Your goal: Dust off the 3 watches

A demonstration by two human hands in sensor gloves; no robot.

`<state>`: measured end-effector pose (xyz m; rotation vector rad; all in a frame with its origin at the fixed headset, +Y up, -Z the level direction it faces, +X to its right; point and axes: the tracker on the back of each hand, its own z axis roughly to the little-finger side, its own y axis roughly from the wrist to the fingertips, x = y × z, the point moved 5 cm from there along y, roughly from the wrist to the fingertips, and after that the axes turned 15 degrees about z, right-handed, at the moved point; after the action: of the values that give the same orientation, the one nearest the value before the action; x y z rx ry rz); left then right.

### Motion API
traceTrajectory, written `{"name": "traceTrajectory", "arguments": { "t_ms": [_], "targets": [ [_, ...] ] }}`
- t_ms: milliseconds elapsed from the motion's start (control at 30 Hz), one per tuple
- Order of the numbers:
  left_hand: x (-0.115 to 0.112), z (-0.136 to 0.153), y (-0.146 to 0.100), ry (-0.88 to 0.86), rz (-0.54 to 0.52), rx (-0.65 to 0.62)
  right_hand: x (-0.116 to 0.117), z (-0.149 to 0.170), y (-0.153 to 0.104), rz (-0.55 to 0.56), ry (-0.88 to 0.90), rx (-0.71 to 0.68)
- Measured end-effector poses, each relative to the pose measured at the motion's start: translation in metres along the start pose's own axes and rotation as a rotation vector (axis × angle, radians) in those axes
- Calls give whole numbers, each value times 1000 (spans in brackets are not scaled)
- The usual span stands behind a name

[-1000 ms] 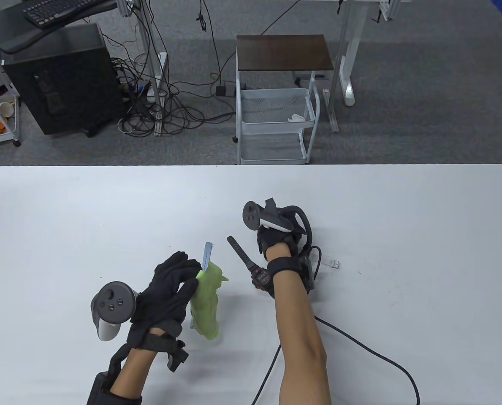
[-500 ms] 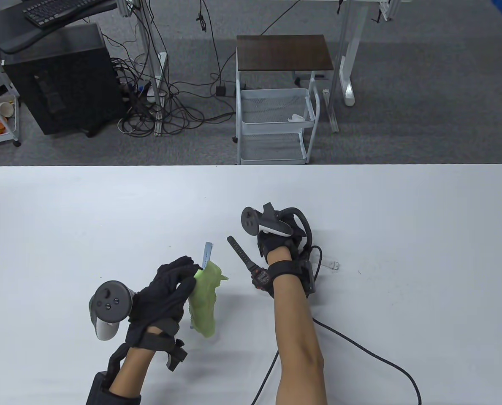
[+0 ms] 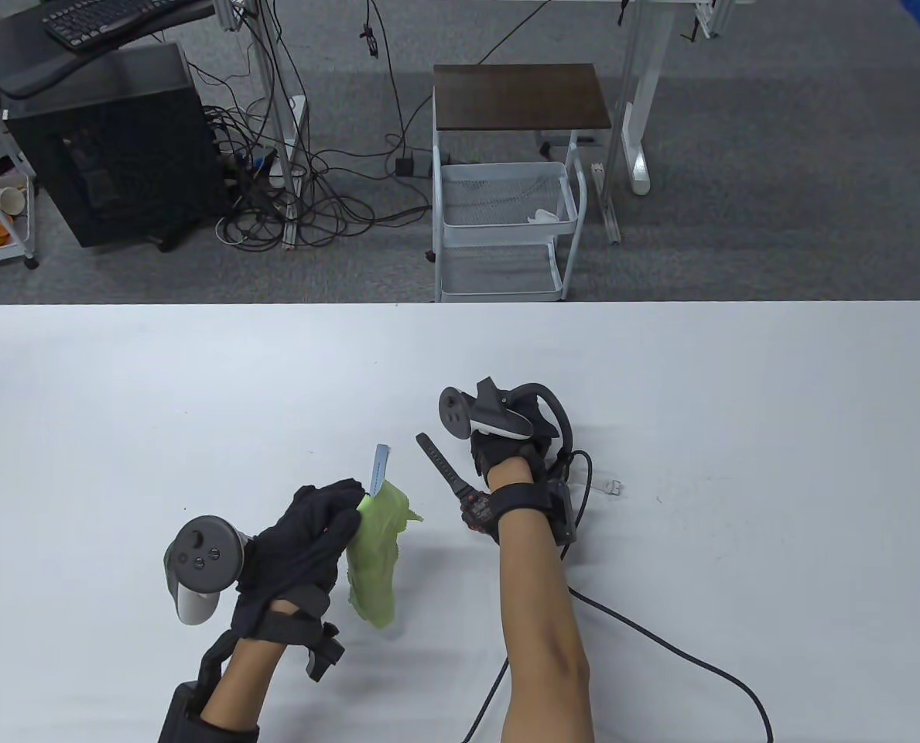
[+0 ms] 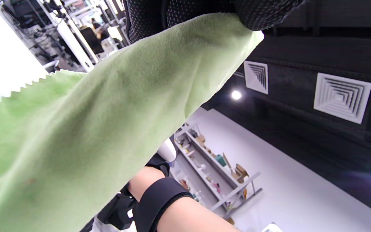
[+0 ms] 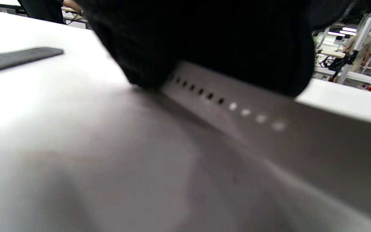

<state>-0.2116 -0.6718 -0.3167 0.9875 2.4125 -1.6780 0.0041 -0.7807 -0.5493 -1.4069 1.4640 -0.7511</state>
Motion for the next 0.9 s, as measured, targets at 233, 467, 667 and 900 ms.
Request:
{"name": "traceTrajectory", "arguments": {
  "t_ms": [233, 467, 667, 900],
  "targets": [
    [-1, 1, 0, 0, 6, 2, 0, 2, 0, 6, 4, 8],
    [-1, 3, 0, 30, -7, 21, -6, 15, -6, 55, 99, 54],
    [-2, 4, 0, 39, -7, 21, -23, 22, -14, 118, 135, 57],
    [-5, 0, 1, 93, -3, 26, -58, 47, -31, 231, 286, 135]
  ]
}}
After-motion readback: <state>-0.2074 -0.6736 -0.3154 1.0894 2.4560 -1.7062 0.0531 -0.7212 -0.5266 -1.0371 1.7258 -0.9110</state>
